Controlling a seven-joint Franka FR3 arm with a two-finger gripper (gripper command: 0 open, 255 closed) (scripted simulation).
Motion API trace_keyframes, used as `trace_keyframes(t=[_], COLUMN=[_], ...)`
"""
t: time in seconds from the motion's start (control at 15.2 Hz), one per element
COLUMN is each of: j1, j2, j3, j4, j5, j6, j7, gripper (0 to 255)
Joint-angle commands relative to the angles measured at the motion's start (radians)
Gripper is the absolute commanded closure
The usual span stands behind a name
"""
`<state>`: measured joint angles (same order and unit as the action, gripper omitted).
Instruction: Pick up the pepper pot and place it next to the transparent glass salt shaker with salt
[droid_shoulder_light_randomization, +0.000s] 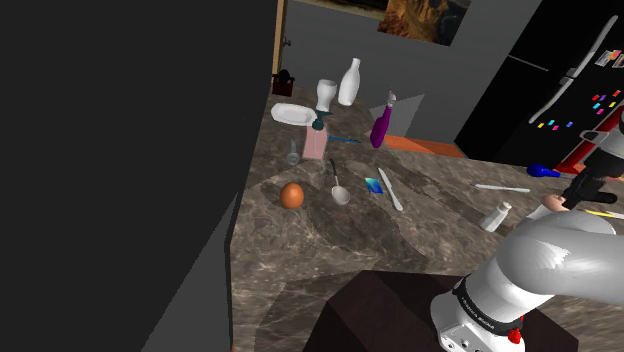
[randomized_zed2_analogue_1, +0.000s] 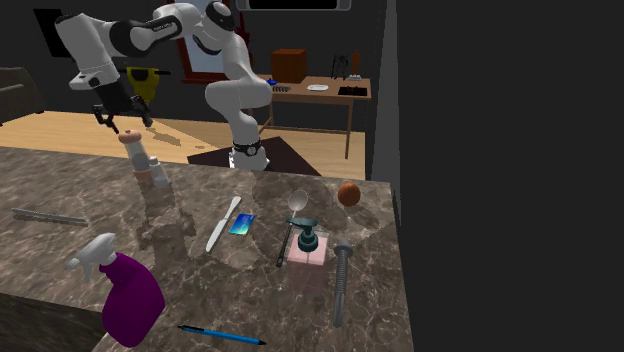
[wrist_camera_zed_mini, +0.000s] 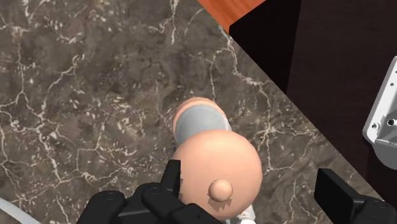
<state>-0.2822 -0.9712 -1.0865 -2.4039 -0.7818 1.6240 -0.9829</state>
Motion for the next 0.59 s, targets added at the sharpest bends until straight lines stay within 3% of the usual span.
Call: trace_keyframes(t=[0.0, 0.53], j1=[0.004, 0.008], j2=[0.006, 0.010], j3=[0.038, 0.053], j4=[0.047, 0.069], j5=[0.033, 0.046], j6=[-0.048, -0.067], j7=[-0.010, -0.014], gripper=[0, 0])
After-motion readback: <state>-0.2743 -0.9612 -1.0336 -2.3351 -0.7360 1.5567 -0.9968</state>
